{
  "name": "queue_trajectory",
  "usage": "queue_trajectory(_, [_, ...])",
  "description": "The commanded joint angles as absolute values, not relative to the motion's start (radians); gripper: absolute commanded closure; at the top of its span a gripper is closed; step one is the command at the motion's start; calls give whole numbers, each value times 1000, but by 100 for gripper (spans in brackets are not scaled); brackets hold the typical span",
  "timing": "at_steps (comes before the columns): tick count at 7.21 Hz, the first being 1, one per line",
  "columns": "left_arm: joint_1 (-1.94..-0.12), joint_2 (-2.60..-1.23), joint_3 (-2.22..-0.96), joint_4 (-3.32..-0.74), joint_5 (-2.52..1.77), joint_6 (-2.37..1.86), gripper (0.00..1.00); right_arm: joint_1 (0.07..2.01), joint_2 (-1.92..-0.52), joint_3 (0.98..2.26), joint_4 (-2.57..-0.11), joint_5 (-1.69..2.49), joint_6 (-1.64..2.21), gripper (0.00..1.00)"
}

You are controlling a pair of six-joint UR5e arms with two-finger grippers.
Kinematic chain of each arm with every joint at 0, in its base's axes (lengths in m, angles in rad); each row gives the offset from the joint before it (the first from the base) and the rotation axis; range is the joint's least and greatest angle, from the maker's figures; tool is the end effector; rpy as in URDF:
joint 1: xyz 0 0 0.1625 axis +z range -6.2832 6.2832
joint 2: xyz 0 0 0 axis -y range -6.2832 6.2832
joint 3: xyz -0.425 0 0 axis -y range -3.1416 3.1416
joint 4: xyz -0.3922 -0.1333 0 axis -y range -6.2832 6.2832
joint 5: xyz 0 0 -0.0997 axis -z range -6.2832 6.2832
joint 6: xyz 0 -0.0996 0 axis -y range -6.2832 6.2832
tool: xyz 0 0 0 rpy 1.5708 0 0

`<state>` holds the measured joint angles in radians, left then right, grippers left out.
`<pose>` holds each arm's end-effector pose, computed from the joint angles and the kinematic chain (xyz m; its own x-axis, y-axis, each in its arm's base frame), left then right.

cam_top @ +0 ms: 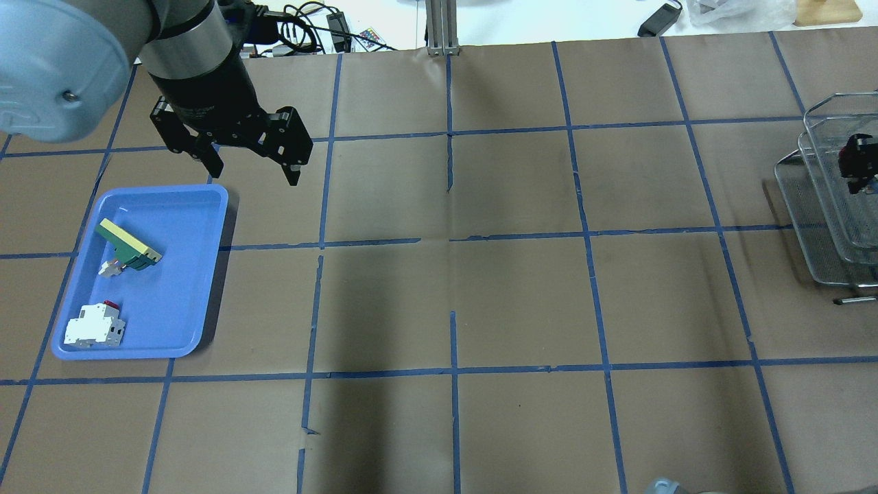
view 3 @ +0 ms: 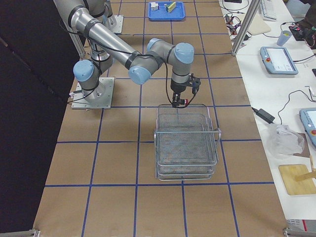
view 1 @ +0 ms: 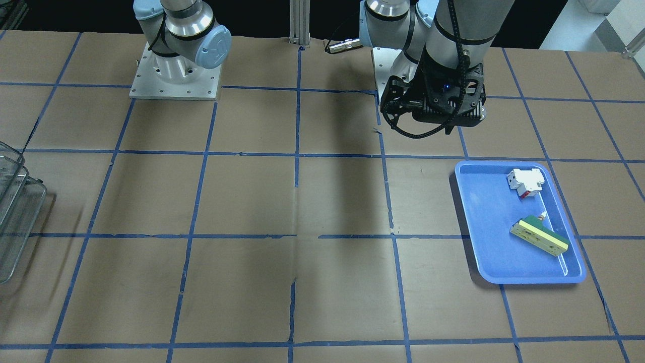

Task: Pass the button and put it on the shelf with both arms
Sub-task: 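Lower the button into the mesh basket and open the right gripper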

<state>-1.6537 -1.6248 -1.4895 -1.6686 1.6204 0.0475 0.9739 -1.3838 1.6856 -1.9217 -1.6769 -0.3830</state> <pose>-0.1699 -0.4951 0.4913 -0.9900 0.1333 -0.0461 0.1298 0.9889 0.0727 -0.2121 -0.5304 0.3695 -0.9699 0.2137 0.1165 0.2145 0.9767 -0.0060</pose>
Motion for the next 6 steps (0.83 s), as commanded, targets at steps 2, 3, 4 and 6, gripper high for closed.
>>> queue_trajectory(2, [-1655, -1617, -1489, -1672, 1621, 46, 0, 968, -1338, 1660, -1930, -1683, -353, 34])
queue_trajectory(3, [-1655, -1614, -1489, -1677, 1621, 46, 0, 966, -1324, 1660, -1931, -1683, -353, 11])
queue_trajectory(4, [-1655, -1614, -1489, -1678, 1621, 46, 0, 965, -1321, 1658, -1930, -1683, -353, 0])
queue_trajectory(6, [-1655, -1614, -1489, -1678, 1623, 46, 0, 963, -1336, 1652, -1899, -1718, -356, 0])
